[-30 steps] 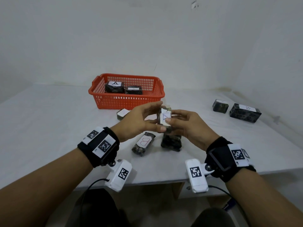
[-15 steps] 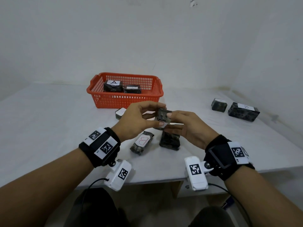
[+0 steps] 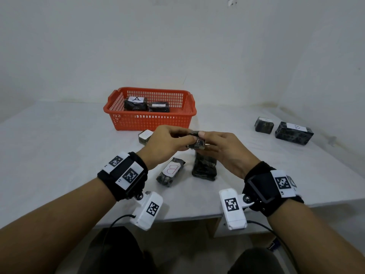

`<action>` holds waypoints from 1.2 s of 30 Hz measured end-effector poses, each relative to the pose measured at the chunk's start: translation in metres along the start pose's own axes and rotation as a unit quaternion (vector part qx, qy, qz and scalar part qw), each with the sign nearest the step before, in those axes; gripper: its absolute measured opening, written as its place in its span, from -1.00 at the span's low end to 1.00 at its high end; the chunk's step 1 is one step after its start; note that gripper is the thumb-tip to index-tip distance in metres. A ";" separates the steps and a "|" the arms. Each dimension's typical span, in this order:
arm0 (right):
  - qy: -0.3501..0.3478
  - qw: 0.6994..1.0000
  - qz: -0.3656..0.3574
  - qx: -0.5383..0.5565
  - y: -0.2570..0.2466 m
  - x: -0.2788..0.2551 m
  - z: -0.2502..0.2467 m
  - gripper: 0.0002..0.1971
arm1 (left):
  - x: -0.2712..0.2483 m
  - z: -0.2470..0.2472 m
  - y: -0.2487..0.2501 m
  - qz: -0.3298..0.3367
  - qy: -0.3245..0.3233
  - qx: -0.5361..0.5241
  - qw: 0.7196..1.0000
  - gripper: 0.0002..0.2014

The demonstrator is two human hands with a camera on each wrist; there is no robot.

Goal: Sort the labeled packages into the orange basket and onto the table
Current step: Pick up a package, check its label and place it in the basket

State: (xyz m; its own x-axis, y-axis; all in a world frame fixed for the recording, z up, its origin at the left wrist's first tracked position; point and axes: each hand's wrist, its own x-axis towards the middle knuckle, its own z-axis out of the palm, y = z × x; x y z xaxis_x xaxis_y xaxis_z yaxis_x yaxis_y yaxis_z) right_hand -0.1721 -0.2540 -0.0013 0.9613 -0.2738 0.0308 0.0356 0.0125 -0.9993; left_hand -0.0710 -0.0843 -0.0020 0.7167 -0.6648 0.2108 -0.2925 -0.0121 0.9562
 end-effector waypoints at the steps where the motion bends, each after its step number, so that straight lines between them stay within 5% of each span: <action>1: 0.006 1.000 -0.009 -0.005 0.001 0.000 0.000 -0.67 | 0.000 0.000 0.000 0.001 -0.007 -0.004 1.000 -0.79; 6: 0.014 1.000 -0.025 -0.006 0.000 0.000 -0.004 -0.66 | -0.001 0.000 0.000 -0.011 -0.062 -0.059 0.996 -0.67; 11: -0.024 1.000 -0.014 0.014 0.001 0.000 -0.007 -0.68 | 0.003 -0.001 -0.003 0.003 -0.027 -0.042 0.999 -0.73; 17: 0.009 0.999 -0.032 -0.013 0.005 0.002 -0.009 -0.69 | 0.001 -0.005 -0.004 -0.014 -0.086 -0.071 0.994 -0.66; 22: -0.029 0.999 -0.014 0.009 0.002 -0.001 -0.007 -0.65 | 0.003 -0.006 -0.008 -0.010 -0.048 -0.032 0.998 -0.69; 27: -0.006 1.000 -0.021 -0.011 0.006 0.001 -0.007 -0.72 | 0.000 -0.007 -0.008 -0.021 -0.105 -0.071 0.992 -0.61; 32: -0.021 0.999 -0.012 -0.024 0.005 0.003 -0.007 -0.70 | 0.004 -0.007 -0.010 -0.016 -0.060 -0.002 0.998 -0.69; 36: -0.030 1.000 -0.003 -0.001 0.005 0.006 -0.006 -0.68 | 0.005 -0.010 -0.009 -0.031 -0.083 -0.026 0.996 -0.70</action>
State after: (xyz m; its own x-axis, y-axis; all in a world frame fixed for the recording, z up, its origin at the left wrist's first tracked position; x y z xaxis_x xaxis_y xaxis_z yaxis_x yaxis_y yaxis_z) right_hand -0.1676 -0.2615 -0.0060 0.9755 -0.2165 0.0384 0.0414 0.0090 -0.9991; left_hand -0.0582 -0.0804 -0.0076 0.6172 -0.7779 0.1179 -0.2144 -0.0221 0.9765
